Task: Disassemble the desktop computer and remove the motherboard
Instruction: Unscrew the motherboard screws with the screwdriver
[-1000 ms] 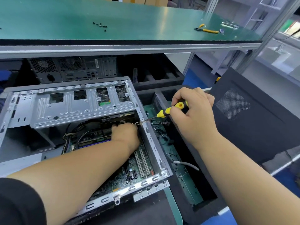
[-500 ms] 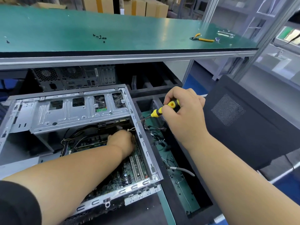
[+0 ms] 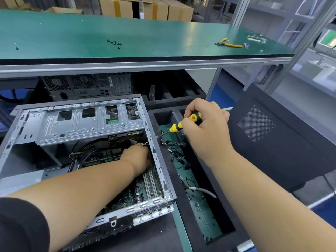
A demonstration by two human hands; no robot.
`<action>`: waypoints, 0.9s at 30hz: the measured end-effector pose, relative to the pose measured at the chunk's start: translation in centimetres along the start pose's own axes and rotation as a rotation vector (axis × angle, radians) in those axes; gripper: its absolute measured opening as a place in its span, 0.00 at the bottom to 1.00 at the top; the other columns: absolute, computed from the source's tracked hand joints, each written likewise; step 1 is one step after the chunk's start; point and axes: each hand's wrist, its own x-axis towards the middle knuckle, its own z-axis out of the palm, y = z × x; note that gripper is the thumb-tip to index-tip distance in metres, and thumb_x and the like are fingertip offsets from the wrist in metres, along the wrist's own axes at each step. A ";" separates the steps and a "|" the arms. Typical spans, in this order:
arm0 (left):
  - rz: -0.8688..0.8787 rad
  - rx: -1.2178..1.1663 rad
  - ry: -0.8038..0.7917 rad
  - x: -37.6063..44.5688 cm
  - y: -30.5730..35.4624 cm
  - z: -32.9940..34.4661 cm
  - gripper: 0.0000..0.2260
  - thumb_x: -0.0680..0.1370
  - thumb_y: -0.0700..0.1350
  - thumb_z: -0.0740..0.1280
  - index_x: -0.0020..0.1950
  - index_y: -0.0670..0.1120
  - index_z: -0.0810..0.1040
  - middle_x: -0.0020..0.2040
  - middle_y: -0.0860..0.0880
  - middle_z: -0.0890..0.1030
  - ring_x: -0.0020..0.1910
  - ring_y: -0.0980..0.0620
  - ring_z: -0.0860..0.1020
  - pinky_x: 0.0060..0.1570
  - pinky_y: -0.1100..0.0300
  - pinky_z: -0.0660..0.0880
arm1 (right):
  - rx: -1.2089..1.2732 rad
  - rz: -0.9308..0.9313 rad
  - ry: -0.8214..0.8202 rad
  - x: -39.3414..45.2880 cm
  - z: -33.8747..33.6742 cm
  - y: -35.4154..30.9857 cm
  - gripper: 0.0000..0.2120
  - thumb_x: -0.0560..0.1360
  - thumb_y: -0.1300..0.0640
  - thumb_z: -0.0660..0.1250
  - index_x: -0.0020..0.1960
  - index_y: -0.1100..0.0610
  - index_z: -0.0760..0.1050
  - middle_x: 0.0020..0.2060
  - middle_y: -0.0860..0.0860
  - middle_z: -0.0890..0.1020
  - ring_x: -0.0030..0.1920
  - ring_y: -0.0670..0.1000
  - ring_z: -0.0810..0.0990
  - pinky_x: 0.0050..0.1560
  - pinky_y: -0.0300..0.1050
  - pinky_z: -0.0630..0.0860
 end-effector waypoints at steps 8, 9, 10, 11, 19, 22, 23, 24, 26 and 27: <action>-0.011 0.059 -0.044 -0.4 -0.2 -0.7 0.14 0.77 0.52 0.62 0.59 0.49 0.77 0.56 0.46 0.74 0.53 0.41 0.76 0.55 0.51 0.72 | 0.039 0.039 -0.001 0.0 -0.1 0.5 0.03 0.68 0.55 0.61 0.37 0.48 0.69 0.29 0.43 0.70 0.41 0.44 0.70 0.53 0.43 0.61; -0.002 0.066 -0.053 -0.7 -0.3 -1.0 0.13 0.78 0.52 0.62 0.59 0.49 0.77 0.56 0.45 0.73 0.54 0.41 0.75 0.55 0.52 0.71 | 0.060 0.050 0.001 0.0 -0.1 0.4 0.02 0.68 0.54 0.60 0.37 0.47 0.69 0.29 0.43 0.71 0.41 0.43 0.69 0.53 0.43 0.61; 0.004 0.051 -0.063 -1.0 -0.4 -1.4 0.12 0.78 0.51 0.62 0.58 0.48 0.78 0.56 0.45 0.73 0.54 0.42 0.75 0.55 0.53 0.72 | 0.084 0.064 0.000 0.1 0.0 0.3 0.02 0.68 0.53 0.60 0.37 0.47 0.69 0.29 0.43 0.71 0.42 0.42 0.69 0.53 0.43 0.61; 0.009 0.026 -0.079 -1.5 -0.5 -1.8 0.11 0.78 0.50 0.63 0.56 0.47 0.78 0.56 0.45 0.73 0.54 0.42 0.75 0.55 0.55 0.73 | 0.111 0.079 -0.004 0.3 0.1 0.2 0.03 0.69 0.53 0.61 0.38 0.46 0.69 0.30 0.43 0.72 0.42 0.41 0.69 0.53 0.44 0.62; -0.084 -0.149 -0.077 -6.7 -0.9 -6.9 0.02 0.77 0.43 0.64 0.44 0.48 0.73 0.48 0.46 0.80 0.46 0.48 0.75 0.44 0.60 0.68 | 0.266 0.070 -0.077 0.9 -0.3 -0.2 0.04 0.73 0.51 0.63 0.41 0.45 0.69 0.29 0.48 0.74 0.31 0.50 0.69 0.45 0.53 0.70; -0.179 -0.304 0.054 -8.3 -0.6 -9.5 0.05 0.75 0.41 0.63 0.39 0.47 0.70 0.42 0.46 0.80 0.39 0.50 0.73 0.39 0.57 0.68 | 0.323 0.091 -0.069 0.7 -0.5 0.3 0.04 0.74 0.52 0.63 0.42 0.44 0.69 0.28 0.48 0.74 0.31 0.51 0.69 0.43 0.51 0.68; -0.209 -0.363 0.102 -8.7 -0.4 -10.4 0.04 0.75 0.42 0.63 0.40 0.46 0.71 0.43 0.46 0.81 0.38 0.49 0.74 0.37 0.57 0.69 | 0.342 0.106 -0.064 0.6 -0.6 0.4 0.04 0.74 0.52 0.63 0.43 0.44 0.69 0.28 0.48 0.75 0.32 0.52 0.70 0.42 0.52 0.69; -0.235 -0.428 0.153 -9.1 0.0 -11.3 0.04 0.76 0.43 0.64 0.41 0.46 0.72 0.43 0.47 0.81 0.37 0.50 0.75 0.36 0.58 0.70 | 0.358 0.121 -0.059 0.5 -0.8 0.5 0.04 0.75 0.51 0.63 0.43 0.43 0.69 0.29 0.47 0.75 0.34 0.53 0.72 0.40 0.53 0.70; -0.248 -0.546 0.251 -9.4 1.4 -12.8 0.03 0.75 0.45 0.66 0.43 0.48 0.74 0.43 0.48 0.81 0.36 0.51 0.76 0.33 0.61 0.71 | 0.372 0.150 -0.038 0.2 -1.2 0.9 0.04 0.75 0.50 0.62 0.44 0.42 0.68 0.32 0.47 0.76 0.37 0.55 0.74 0.40 0.57 0.73; -0.236 -0.592 0.289 -9.4 2.4 -13.4 0.02 0.75 0.46 0.68 0.44 0.50 0.75 0.43 0.48 0.81 0.37 0.52 0.77 0.34 0.61 0.72 | 0.369 0.159 -0.023 0.0 -1.5 1.1 0.04 0.76 0.50 0.62 0.44 0.42 0.68 0.33 0.47 0.76 0.37 0.56 0.75 0.42 0.59 0.75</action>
